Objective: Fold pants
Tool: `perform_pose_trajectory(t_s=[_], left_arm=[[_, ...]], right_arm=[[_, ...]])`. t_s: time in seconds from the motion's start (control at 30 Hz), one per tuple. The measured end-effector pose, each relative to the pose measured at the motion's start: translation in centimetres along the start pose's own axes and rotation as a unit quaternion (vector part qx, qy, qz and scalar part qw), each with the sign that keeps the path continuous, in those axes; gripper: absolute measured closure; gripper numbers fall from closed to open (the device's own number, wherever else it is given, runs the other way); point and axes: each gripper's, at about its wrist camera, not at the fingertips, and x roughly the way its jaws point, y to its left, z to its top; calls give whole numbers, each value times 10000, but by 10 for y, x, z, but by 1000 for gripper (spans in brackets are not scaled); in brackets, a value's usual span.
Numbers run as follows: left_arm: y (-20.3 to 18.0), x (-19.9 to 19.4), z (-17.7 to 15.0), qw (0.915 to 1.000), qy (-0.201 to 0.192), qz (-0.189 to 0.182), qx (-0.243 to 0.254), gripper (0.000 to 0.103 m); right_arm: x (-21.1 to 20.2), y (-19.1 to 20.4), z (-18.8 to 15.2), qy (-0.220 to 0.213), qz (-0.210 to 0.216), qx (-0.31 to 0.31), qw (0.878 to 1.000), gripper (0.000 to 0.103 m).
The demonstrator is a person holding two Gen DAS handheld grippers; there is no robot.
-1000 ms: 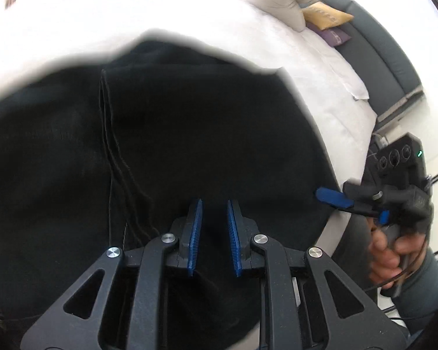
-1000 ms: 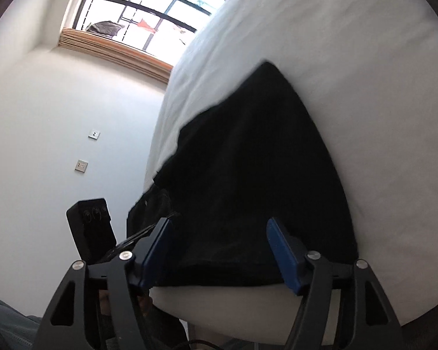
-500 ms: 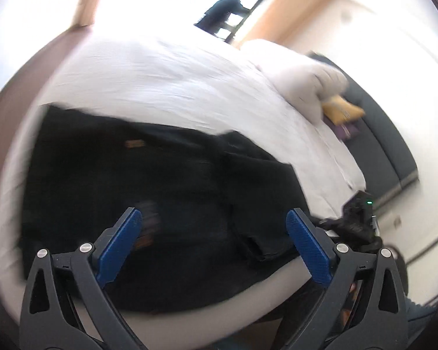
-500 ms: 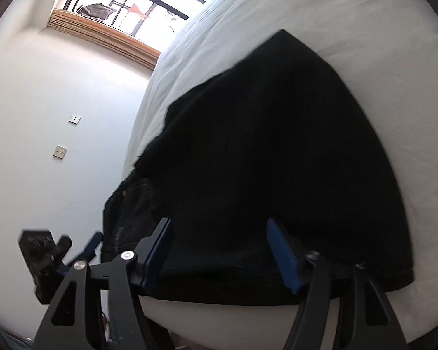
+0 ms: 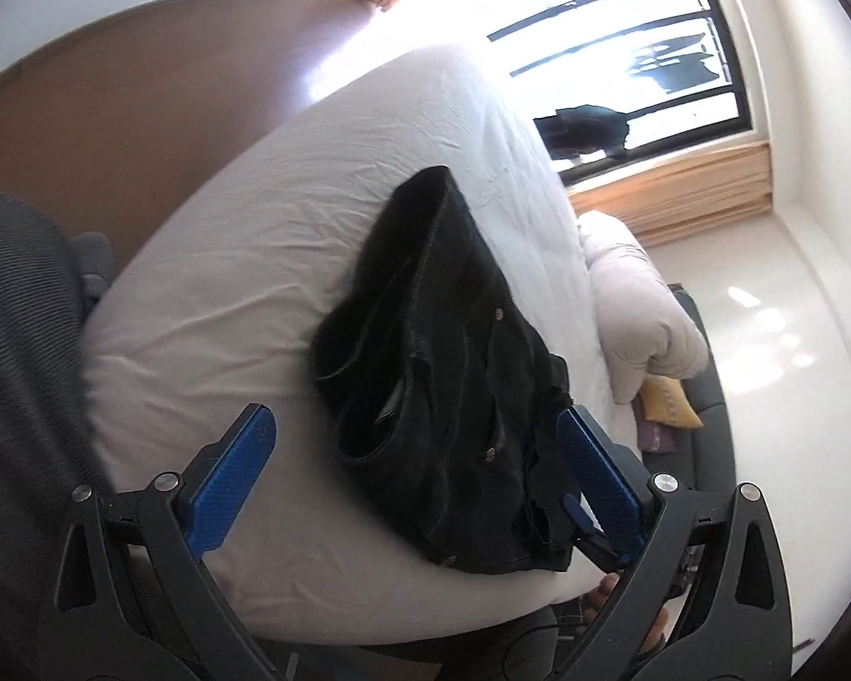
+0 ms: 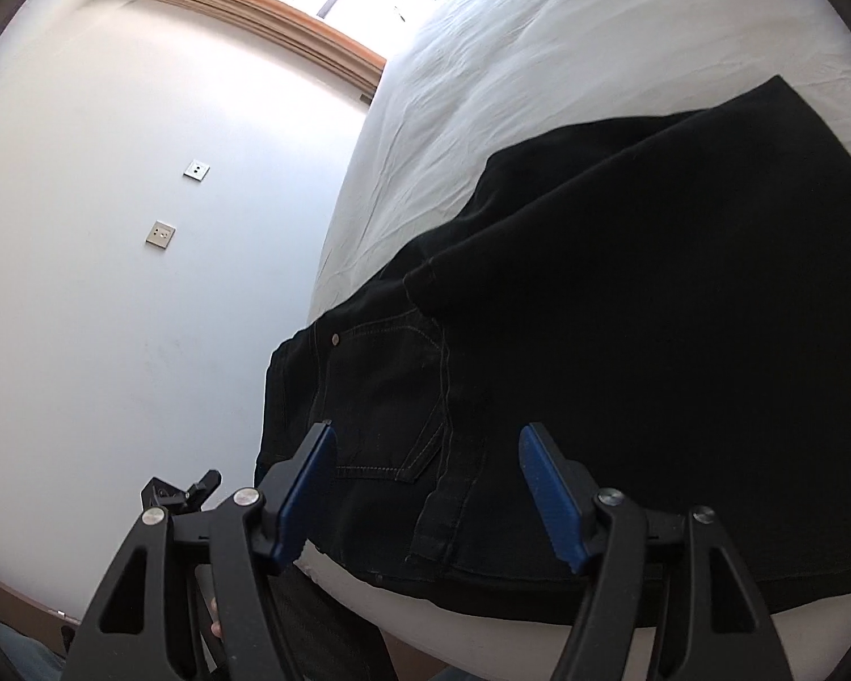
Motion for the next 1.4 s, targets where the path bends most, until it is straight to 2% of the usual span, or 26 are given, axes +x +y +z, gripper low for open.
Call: perform_pose_trajectory(t_s=[0.1, 0.2, 0.3, 0.33, 0.37, 0.4, 0.43, 0.47, 0.57, 0.67, 0.8, 0.9, 0.93, 1.07, 1.23, 1.4], left_arm=[[11, 16, 11, 9996, 131, -79, -222, 2], [26, 13, 17, 9975, 23, -343, -613, 4], [25, 16, 19, 9967, 19, -385, -718, 4], [26, 18, 19, 9964, 10, -409, -743, 10], [28, 23, 19, 9962, 30, -438, -759, 28], [28, 28, 18, 9958, 120, -438, -797, 40], [29, 32, 18, 9954, 221, -305, -883, 57], [31, 35, 17, 9948, 236, -244, -965, 69], [34, 36, 18, 9934, 254, -243, -1096, 80], [37, 36, 18, 9927, 233, -306, -1144, 86], [31, 30, 18, 9947, 144, -315, -967, 89], [14, 21, 17, 9964, 108, -282, -797, 90], [9, 22, 17, 9968, 97, -269, -741, 90], [-6, 22, 19, 9983, 63, -222, -544, 91], [-24, 22, 19, 9994, 47, -147, -322, 91], [-54, 21, 20, 9999, 41, -108, 31, 91]], right_arm=[[1, -3, -4, -25, -17, 90, 10000, 33], [4, -4, -5, -98, 0, 135, 9999, 33], [0, -7, -3, -162, 86, 173, 9997, 33], [0, -8, -2, -168, 119, 197, 9996, 33], [-1, -9, 0, -169, 149, 218, 9995, 33], [-3, -11, 2, -162, 174, 218, 9995, 33], [-1, -11, 3, -146, 203, 213, 9995, 33], [0, -11, 5, -125, 227, 209, 9994, 33], [9, -6, 8, 12, 244, 125, 9996, 33], [22, -2, 11, 158, 228, 53, 9996, 33], [36, -2, 15, 346, 184, 21, 9992, 33], [54, -8, 15, 687, -125, 22, 9976, 33], [59, -11, 14, 767, -217, 21, 9968, 38], [59, -21, 14, 699, -115, 214, 9973, 40], [61, -16, 10, 662, -306, 41, 9973, 40], [60, -19, 6, 570, -244, 74, 9980, 40]])
